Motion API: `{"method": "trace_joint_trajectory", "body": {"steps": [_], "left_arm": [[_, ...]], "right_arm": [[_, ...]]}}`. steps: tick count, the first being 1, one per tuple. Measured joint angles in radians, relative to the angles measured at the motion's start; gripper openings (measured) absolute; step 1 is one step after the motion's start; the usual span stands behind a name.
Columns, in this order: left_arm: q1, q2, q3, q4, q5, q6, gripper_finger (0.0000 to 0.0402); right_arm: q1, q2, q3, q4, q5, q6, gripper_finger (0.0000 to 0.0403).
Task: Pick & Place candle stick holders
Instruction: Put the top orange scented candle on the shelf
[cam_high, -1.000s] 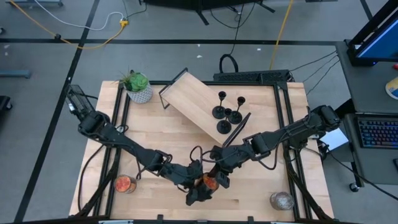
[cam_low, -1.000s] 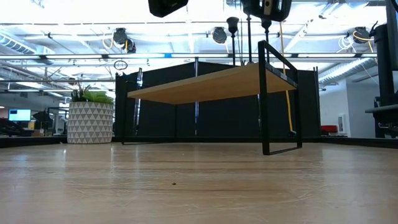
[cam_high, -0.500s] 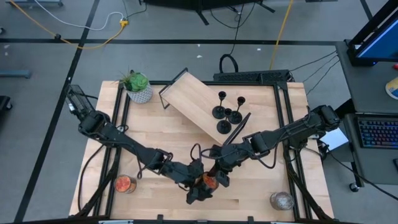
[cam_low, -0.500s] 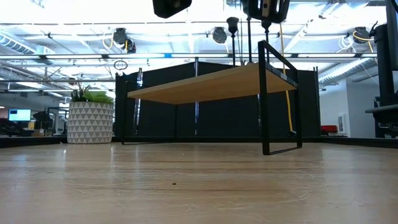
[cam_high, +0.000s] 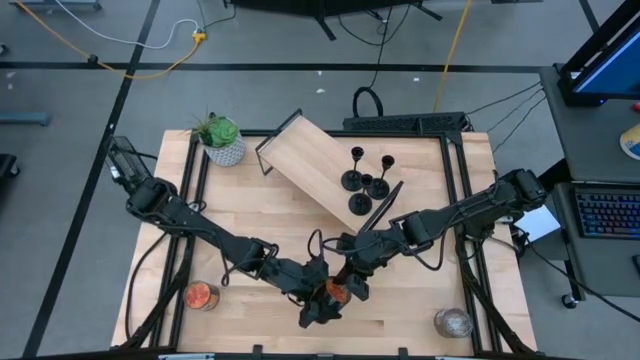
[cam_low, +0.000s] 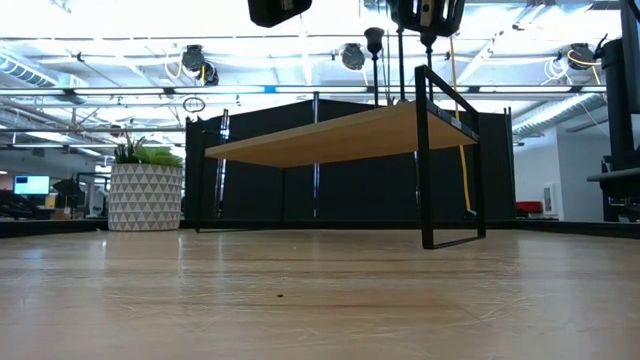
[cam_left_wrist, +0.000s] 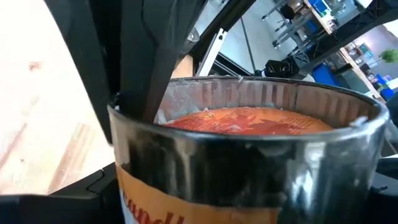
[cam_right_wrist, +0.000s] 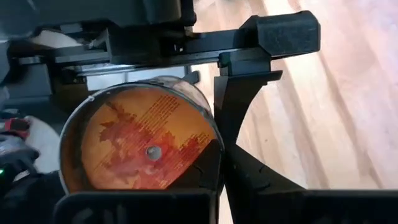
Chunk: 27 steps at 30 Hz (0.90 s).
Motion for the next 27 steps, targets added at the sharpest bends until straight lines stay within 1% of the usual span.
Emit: {"method": "trace_joint_trajectory", "body": {"steps": [5,7,14,18,21,25,27], "left_arm": [[-0.032,0.001,-0.002,-0.075,0.002,-0.033,0.035],[-0.043,0.004,-0.003,-0.1,-0.018,-0.05,0.0349],[-0.076,0.002,-0.003,-0.123,-0.061,-0.086,0.0349],[-0.088,0.001,-0.003,-0.116,-0.119,-0.086,0.0349],[-0.093,-0.013,-0.003,-0.121,-0.193,-0.077,0.0349],[-0.095,-0.051,-0.002,-0.121,-0.329,-0.023,0.0349],[-0.094,-0.074,-0.002,-0.124,-0.414,0.013,0.0349]], "right_arm": [[0.002,-0.015,0.001,0.009,-0.044,-0.001,0.0019],[0.004,-0.021,0.001,0.015,-0.049,-0.001,0.0022],[0.002,-0.036,0.002,0.025,-0.025,-0.007,0.0019],[0.018,-0.061,0.001,0.018,-0.017,-0.038,0.0015],[0.053,-0.098,0.001,-0.026,0.071,-0.062,0.0013],[0.139,-0.154,0.0,-0.117,0.264,-0.072,0.0013],[0.193,-0.178,0.0,-0.149,0.368,-0.073,0.0012]]}}
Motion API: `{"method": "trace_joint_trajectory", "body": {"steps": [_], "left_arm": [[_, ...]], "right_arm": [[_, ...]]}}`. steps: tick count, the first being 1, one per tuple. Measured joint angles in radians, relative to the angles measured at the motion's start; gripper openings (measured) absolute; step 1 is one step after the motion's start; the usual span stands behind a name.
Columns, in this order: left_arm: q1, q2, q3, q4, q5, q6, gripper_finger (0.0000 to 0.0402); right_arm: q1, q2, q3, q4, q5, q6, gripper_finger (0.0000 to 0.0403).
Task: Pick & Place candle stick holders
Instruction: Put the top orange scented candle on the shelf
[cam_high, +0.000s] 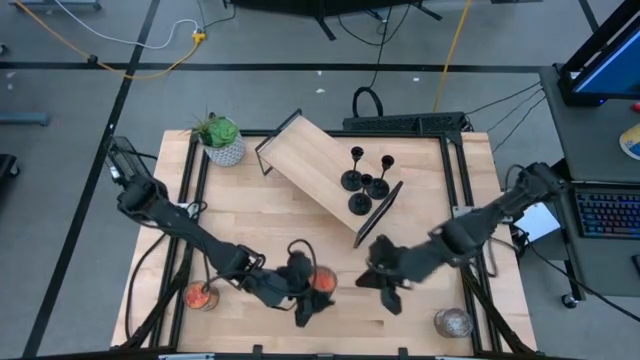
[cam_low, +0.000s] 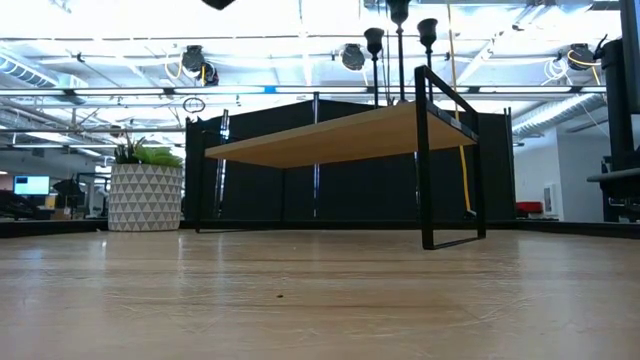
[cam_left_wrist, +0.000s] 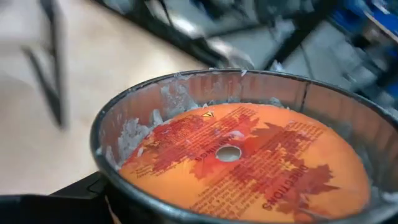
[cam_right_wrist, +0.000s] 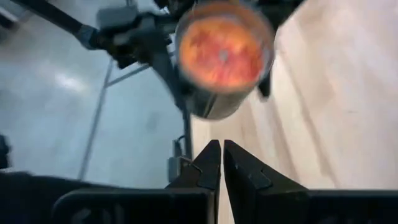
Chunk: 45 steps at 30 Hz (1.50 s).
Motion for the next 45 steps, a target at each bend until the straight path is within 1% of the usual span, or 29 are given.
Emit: {"method": "trace_joint_trajectory", "body": {"steps": [3,8,12,14,16,20,24,28,32,38,42,45], "left_arm": [[0.003,-0.037,0.0,-0.007,-0.148,0.07,0.0349],[0.027,-0.111,0.001,-0.091,-0.378,0.138,0.0349],[0.069,-0.172,0.002,-0.159,-0.571,0.182,0.0349],[0.095,-0.201,0.002,-0.198,-0.635,0.218,0.0349],[0.136,-0.22,0.002,-0.208,-0.659,0.246,0.0349],[0.223,-0.255,0.002,-0.241,-0.659,0.308,0.0349],[0.327,-0.261,0.002,-0.241,-0.647,0.368,0.0349],[0.448,-0.273,0.002,-0.223,-0.526,0.432,0.0349],[0.562,-0.268,0.0,-0.197,-0.433,0.505,0.0349],[0.718,-0.263,-0.018,-0.026,-0.23,0.632,0.0349],[0.816,-0.262,-0.06,0.08,-0.111,0.65,0.0349],[0.884,-0.263,-0.117,0.17,-0.039,0.656,0.0349]], "right_arm": [[0.08,-0.03,0.0,-0.014,0.141,-0.005,0.0011],[0.198,-0.065,0.0,-0.029,0.312,-0.003,0.0014],[0.274,-0.078,0.0,-0.046,0.444,-0.003,0.001],[0.301,-0.08,0.0,-0.055,0.501,0.0,0.0008],[0.32,-0.082,0.0,-0.073,0.545,0.014,0.0007],[0.335,-0.083,0.0,-0.121,0.608,0.06,0.0007],[0.334,-0.085,-0.001,-0.174,0.642,0.099,0.0008],[0.334,-0.098,-0.001,-0.239,0.7,0.149,0.0008],[0.334,-0.131,-0.002,-0.303,0.739,0.201,0.0008],[0.334,-0.187,-0.002,-0.338,0.74,0.206,0.0008],[0.334,-0.215,-0.002,-0.345,0.741,0.205,0.0008],[0.334,-0.232,-0.002,-0.359,0.742,0.205,0.0008]]}}
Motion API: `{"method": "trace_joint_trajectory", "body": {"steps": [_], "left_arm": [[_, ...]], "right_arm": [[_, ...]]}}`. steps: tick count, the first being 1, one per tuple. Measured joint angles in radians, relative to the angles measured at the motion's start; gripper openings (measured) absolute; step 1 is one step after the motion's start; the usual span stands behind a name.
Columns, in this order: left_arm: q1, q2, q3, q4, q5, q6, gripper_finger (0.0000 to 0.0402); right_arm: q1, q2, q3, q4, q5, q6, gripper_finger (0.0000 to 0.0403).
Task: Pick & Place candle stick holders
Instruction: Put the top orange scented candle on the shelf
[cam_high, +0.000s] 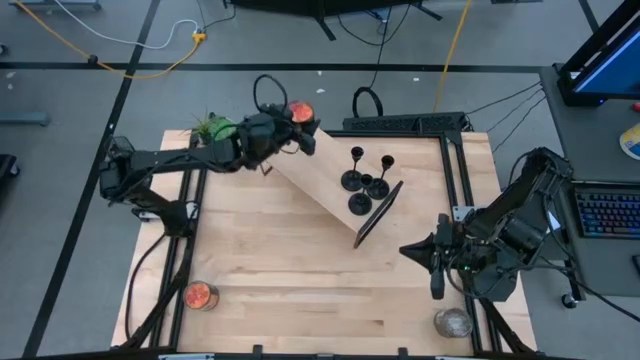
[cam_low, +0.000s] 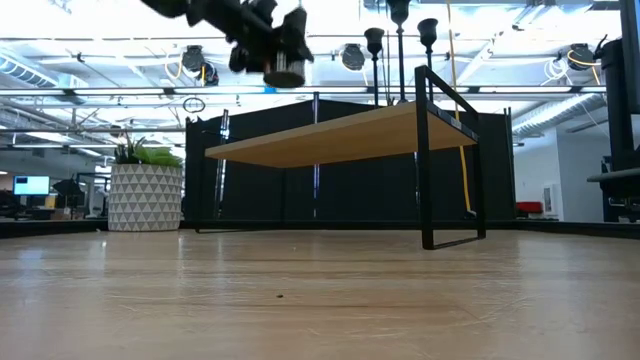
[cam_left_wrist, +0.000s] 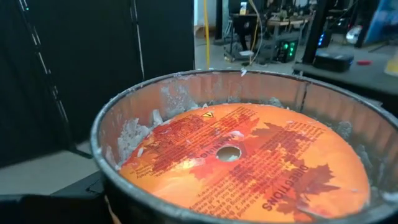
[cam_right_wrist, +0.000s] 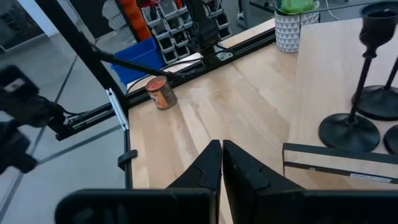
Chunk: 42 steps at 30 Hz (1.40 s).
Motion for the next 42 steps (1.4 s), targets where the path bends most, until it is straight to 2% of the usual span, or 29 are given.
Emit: {"method": "trace_joint_trajectory", "body": {"steps": [8,20,29,42], "left_arm": [[0.129,0.024,-0.133,0.241,0.147,0.013,0.0349],[0.181,0.218,-0.135,0.45,0.169,0.014,0.0349],[0.201,0.272,-0.134,0.449,0.168,0.005,0.0349],[0.207,0.275,-0.134,0.368,0.138,0.011,0.0348]], "right_arm": [[0.0,-0.012,0.0,-0.042,0.079,-0.001,0.0008],[0.0,-0.012,0.0,-0.041,0.098,0.0,0.0006],[0.0,-0.012,0.0,-0.041,0.1,0.0,0.0002],[-0.003,-0.025,0.001,-0.041,0.127,-0.008,0.0001]]}}
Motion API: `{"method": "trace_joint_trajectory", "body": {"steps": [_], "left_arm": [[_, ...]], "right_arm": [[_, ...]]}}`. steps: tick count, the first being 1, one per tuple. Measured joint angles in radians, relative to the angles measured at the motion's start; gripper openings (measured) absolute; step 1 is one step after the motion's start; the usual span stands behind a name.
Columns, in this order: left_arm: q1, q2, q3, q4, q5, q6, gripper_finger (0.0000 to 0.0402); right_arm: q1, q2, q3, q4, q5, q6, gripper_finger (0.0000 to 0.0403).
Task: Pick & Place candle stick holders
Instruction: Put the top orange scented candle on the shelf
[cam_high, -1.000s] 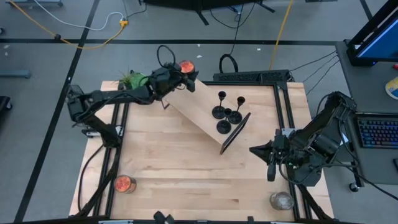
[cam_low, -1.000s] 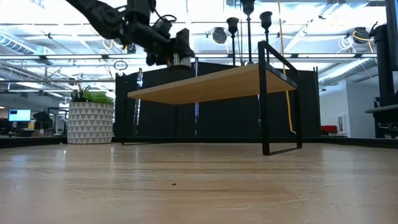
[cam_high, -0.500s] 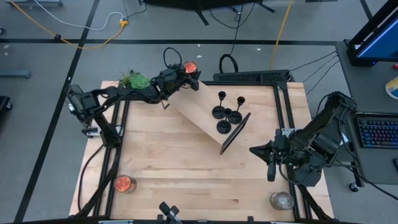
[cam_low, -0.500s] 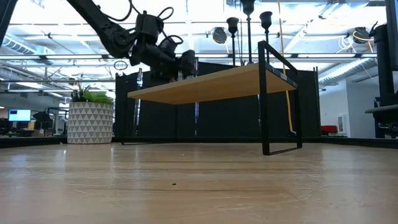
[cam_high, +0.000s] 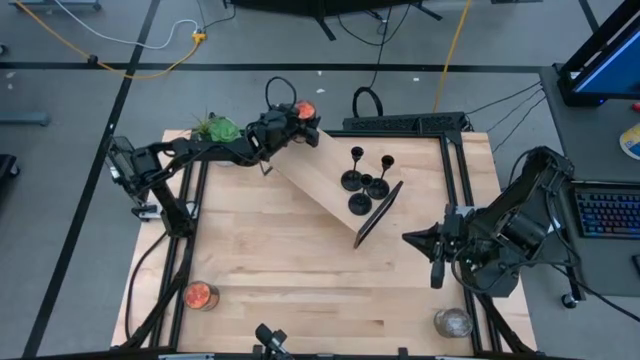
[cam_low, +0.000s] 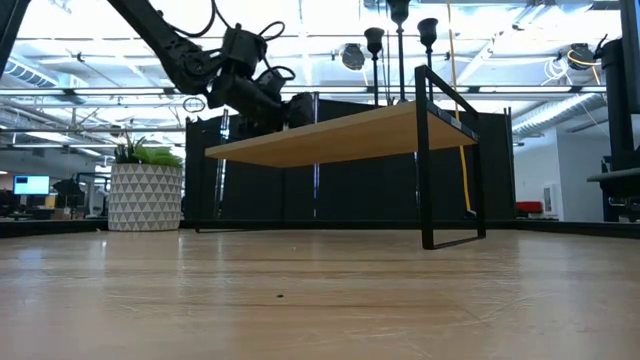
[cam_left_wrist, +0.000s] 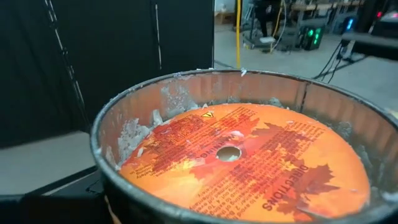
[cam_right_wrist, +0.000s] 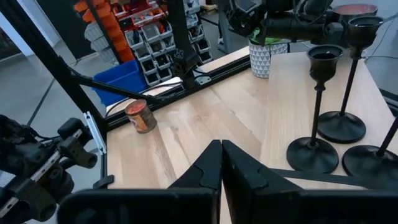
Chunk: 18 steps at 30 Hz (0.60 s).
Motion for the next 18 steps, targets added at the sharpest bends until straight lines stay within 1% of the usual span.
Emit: {"method": "trace_joint_trajectory", "body": {"steps": [15,16,18], "left_arm": [[0.002,0.0,0.0,-0.066,0.003,-0.001,0.0349],[0.002,0.0,0.0,-0.066,0.002,-0.001,0.0353],[0.002,-0.001,0.0,-0.066,0.002,-0.007,0.0374]], "right_arm": [[0.0,-0.02,0.0,-0.003,-0.003,0.0,0.0001],[0.0,-0.02,0.0,-0.003,-0.003,0.0,0.0001],[0.0,-0.02,0.0,-0.003,-0.003,0.0,0.0001]]}}
